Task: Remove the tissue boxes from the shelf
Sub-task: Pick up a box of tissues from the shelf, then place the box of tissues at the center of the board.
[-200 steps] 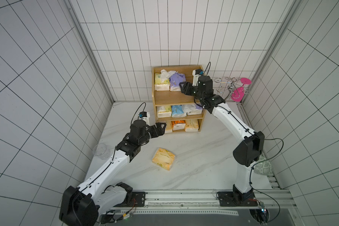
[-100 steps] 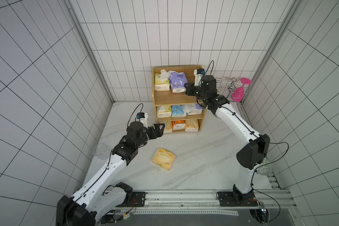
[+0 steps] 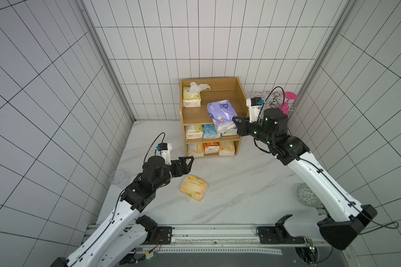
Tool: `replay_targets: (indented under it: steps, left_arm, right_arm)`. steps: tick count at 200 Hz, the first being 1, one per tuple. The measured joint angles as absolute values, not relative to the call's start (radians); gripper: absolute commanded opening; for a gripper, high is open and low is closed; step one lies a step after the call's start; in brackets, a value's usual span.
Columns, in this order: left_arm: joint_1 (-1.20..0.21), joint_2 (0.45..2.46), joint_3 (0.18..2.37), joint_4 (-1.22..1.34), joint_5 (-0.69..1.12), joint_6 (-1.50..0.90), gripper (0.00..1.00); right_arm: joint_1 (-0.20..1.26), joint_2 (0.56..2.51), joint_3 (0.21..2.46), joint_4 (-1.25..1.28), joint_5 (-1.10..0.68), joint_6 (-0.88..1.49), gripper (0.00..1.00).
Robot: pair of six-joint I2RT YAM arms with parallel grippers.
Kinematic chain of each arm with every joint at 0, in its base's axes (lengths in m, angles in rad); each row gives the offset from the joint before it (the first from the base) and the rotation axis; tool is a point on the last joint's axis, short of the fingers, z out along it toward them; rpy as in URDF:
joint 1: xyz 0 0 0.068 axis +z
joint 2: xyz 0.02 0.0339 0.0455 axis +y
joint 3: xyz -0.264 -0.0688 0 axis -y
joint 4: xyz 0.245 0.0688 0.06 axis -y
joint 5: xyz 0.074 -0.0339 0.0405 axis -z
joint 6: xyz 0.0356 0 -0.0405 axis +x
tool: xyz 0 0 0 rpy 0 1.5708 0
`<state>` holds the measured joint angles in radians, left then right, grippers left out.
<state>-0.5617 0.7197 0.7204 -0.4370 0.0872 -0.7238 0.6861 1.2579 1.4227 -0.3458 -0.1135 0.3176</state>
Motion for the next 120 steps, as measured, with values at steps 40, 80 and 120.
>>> replay_targets:
  steps: [40, 80, 120]
  left_arm:
    - [-0.712, 0.612, 0.585, -0.511, -0.05, -0.837, 0.97]
    - [-0.788, 0.563, 0.488, -0.614, -0.159, -0.956, 0.97]
    - [-0.807, 0.504, 0.425, -0.629, -0.184, -1.023, 0.97]
  right_arm:
    - [0.818, 1.04, 1.131, -0.418, -0.081, 0.296, 0.0]
    - [0.856, 0.916, 0.853, -0.424, -0.061, 0.329, 0.0]
    - [0.882, 0.932, 0.658, -0.369, -0.058, 0.369, 0.0]
